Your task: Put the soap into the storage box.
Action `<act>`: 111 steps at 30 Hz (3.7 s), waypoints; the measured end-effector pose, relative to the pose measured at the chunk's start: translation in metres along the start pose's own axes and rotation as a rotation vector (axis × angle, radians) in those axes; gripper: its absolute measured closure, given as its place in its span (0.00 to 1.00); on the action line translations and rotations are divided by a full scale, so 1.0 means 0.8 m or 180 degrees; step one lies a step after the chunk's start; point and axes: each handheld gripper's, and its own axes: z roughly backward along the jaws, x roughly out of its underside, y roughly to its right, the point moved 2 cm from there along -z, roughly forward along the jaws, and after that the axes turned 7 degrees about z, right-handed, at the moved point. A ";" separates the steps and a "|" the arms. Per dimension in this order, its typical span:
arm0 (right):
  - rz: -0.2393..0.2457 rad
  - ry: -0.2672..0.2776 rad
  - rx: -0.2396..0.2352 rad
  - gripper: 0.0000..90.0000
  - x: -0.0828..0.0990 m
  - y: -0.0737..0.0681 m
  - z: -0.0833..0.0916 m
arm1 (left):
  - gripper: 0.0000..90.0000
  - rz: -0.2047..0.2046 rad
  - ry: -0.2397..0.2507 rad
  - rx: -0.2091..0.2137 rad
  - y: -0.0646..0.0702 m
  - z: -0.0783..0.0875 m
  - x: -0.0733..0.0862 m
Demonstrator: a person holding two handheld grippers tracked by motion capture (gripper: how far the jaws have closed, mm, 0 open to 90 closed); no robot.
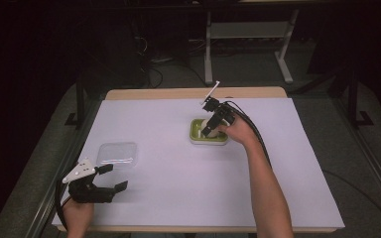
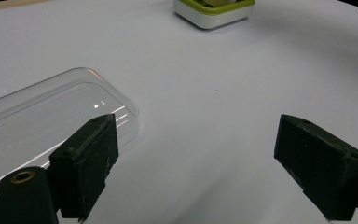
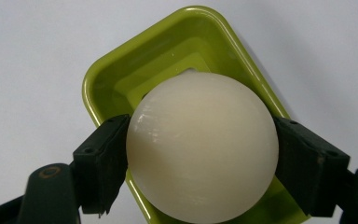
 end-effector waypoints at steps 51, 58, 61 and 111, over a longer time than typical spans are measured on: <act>-0.0006 -0.0075 -0.0005 0.24 -0.001 0.000 -0.010 | 0.14 0.0005 0.0004 0.0001 0.000 0.000 0.000; 0.0001 -0.0034 0.0029 0.25 -0.001 0.000 -0.006 | 0.14 -0.0002 -0.0005 0.0003 0.000 -0.001 0.000; -0.0031 -0.0014 0.0017 0.26 -0.001 -0.001 -0.003 | 0.14 -0.0003 -0.0003 0.0004 0.001 0.000 0.000; -0.0094 0.0298 -0.0053 0.26 0.044 -0.020 0.044 | 0.14 -0.0042 -0.0030 0.0006 0.004 -0.004 -0.001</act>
